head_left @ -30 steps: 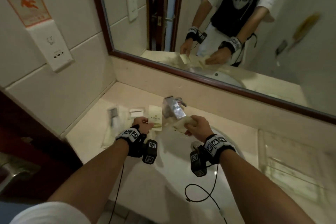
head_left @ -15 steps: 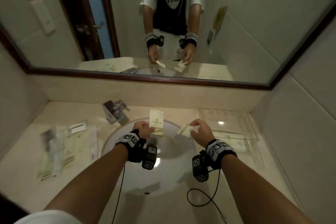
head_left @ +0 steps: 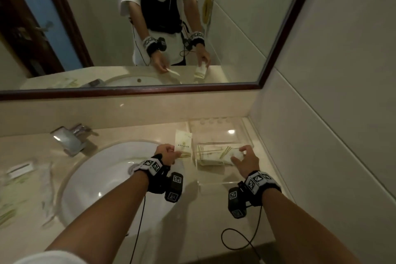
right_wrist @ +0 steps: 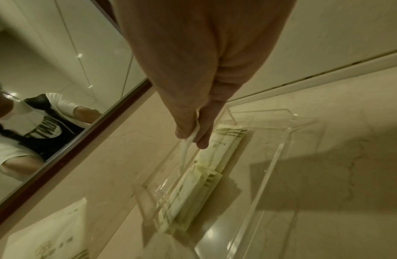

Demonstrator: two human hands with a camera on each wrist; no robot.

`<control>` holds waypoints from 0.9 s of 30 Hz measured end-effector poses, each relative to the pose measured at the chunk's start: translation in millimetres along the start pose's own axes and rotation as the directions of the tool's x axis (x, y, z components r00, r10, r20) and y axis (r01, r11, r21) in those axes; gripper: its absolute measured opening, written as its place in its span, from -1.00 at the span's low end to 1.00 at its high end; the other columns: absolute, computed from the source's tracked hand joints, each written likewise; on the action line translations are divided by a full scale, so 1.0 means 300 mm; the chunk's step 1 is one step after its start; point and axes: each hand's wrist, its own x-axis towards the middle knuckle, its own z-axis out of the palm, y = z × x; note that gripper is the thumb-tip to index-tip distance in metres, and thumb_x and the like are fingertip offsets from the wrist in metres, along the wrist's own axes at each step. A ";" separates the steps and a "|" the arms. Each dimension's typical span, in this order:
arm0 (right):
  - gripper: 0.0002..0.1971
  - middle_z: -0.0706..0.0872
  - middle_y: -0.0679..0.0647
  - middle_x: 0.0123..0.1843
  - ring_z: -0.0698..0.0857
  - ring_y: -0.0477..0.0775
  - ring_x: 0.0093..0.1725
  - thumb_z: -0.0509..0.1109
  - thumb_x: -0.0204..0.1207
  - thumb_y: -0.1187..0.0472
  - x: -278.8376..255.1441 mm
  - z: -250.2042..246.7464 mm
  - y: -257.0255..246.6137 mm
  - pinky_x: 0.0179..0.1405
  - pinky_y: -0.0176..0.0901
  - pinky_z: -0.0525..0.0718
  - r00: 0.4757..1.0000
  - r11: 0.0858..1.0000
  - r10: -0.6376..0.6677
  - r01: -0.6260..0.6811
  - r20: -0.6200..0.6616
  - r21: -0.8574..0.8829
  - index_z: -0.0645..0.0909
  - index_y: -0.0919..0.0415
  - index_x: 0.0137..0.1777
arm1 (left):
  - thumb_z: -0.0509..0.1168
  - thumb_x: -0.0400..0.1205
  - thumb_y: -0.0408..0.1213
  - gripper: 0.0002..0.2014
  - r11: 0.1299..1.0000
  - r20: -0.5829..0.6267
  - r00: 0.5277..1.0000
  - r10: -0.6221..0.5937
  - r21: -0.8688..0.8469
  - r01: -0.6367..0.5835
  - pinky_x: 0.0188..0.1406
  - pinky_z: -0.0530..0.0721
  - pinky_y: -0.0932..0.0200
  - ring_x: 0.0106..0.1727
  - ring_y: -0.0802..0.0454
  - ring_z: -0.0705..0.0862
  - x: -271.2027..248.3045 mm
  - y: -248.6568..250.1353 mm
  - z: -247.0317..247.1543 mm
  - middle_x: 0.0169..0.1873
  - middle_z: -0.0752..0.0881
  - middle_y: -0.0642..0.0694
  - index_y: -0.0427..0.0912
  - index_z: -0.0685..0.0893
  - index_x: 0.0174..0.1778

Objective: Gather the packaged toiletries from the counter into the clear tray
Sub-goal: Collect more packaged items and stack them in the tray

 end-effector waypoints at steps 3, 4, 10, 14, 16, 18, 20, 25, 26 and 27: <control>-0.60 0.62 0.24 0.03 0.60 0.16 -0.13 0.51 0.42 0.34 0.020 -0.042 0.045 -0.20 -0.15 0.53 1.000 1.000 0.021 -0.021 -0.019 0.010 0.46 0.28 0.21 | 0.43 0.55 -0.32 -0.87 1.000 0.000 1.000 0.012 -0.001 -0.012 -0.59 0.49 0.30 -0.74 0.19 0.53 0.011 0.024 0.061 -0.57 0.55 -0.12 -0.23 0.59 -0.22; -0.60 0.61 0.23 0.04 0.59 0.15 -0.14 0.49 0.42 0.37 0.027 -0.050 0.057 -0.23 -0.15 0.55 0.999 0.999 0.036 -0.036 -0.026 0.021 0.46 0.30 0.21 | 0.42 0.55 -0.33 -0.85 1.000 0.002 1.000 0.013 0.000 -0.013 -0.57 0.50 0.29 -0.67 0.12 0.54 0.014 0.030 0.078 -0.56 0.56 -0.13 -0.20 0.58 -0.27; -0.61 0.46 0.17 0.15 0.63 0.20 -0.08 0.38 0.49 0.49 0.065 -0.055 0.112 -0.64 -0.27 0.70 0.989 0.979 0.149 -0.148 -0.003 0.140 0.43 0.22 0.26 | 0.43 0.53 -0.36 -0.81 1.000 0.039 0.999 0.005 -0.023 -0.004 -0.57 0.47 0.26 -0.56 -0.01 0.51 0.037 0.073 0.165 -0.53 0.54 -0.13 -0.16 0.55 -0.33; -0.58 0.55 0.26 0.14 0.66 0.12 -0.24 0.42 0.44 0.50 0.096 -0.052 0.151 -0.41 -0.06 0.80 0.989 0.980 0.149 -0.148 0.005 0.134 0.43 0.20 0.23 | 0.43 0.53 -0.38 -0.72 1.000 0.053 0.999 0.015 -0.026 -0.013 -0.56 0.47 0.26 -0.57 -0.01 0.49 0.056 0.103 0.204 -0.56 0.52 -0.12 -0.12 0.50 -0.42; -0.57 0.61 0.26 0.10 0.68 0.20 -0.19 0.44 0.43 0.47 0.111 -0.043 0.162 -0.27 0.09 0.82 0.989 0.982 0.145 -0.143 -0.007 0.125 0.44 0.17 0.23 | 0.44 0.52 -0.37 -0.65 0.999 0.052 0.999 0.017 -0.029 -0.016 -0.54 0.47 0.24 -0.58 -0.01 0.48 0.070 0.111 0.215 -0.57 0.49 -0.13 -0.12 0.42 -0.48; -0.57 0.65 0.27 0.10 0.73 0.28 -0.11 0.46 0.42 0.44 0.127 -0.031 0.167 -0.17 0.18 0.81 0.990 0.984 0.138 -0.135 -0.018 0.119 0.44 0.13 0.21 | 0.44 0.52 -0.36 -0.63 1.000 0.053 0.999 0.008 -0.022 -0.007 -0.53 0.47 0.24 -0.58 -0.01 0.48 0.081 0.119 0.220 -0.57 0.49 -0.13 -0.12 0.39 -0.49; -0.60 0.67 0.30 0.14 0.74 0.32 -0.05 0.45 0.43 0.41 0.150 -0.014 0.166 -0.10 0.21 0.80 0.985 0.977 0.168 -0.161 -0.032 0.142 0.44 0.09 0.18 | 0.44 0.52 -0.36 -0.64 1.000 0.062 0.998 -0.001 -0.014 0.002 -0.55 0.47 0.25 -0.58 0.00 0.48 0.092 0.126 0.221 -0.56 0.50 -0.13 -0.12 0.39 -0.47; -0.63 0.66 0.33 0.20 0.72 0.29 0.04 0.38 0.51 0.41 0.192 0.019 0.165 -0.03 0.00 0.71 0.969 0.951 0.247 -0.243 0.003 0.192 0.41 0.18 0.26 | 0.43 0.53 -0.41 -0.60 1.000 0.037 0.999 -0.027 -0.015 0.028 -0.63 0.43 0.27 -0.60 -0.01 0.43 0.124 0.125 0.224 -0.54 0.43 -0.12 -0.11 0.32 -0.46; -0.63 0.65 0.33 0.21 0.70 0.28 0.07 0.36 0.52 0.41 0.197 0.023 0.169 -0.05 -0.06 0.66 0.968 0.950 0.251 -0.248 0.010 0.189 0.41 0.21 0.29 | 0.42 0.53 -0.41 -0.60 0.999 0.035 0.999 -0.039 -0.011 0.040 -0.63 0.42 0.27 -0.59 -0.01 0.43 0.129 0.126 0.225 -0.55 0.43 -0.13 -0.11 0.32 -0.46; -0.63 0.64 0.34 0.24 0.68 0.29 0.11 0.33 0.54 0.43 0.202 0.026 0.173 -0.04 -0.09 0.62 0.967 0.950 0.255 -0.253 0.013 0.185 0.41 0.23 0.31 | 0.42 0.53 -0.41 -0.60 0.999 0.035 0.998 -0.049 -0.009 0.049 -0.64 0.42 0.29 -0.59 -0.01 0.42 0.136 0.127 0.226 -0.55 0.44 -0.13 -0.12 0.32 -0.45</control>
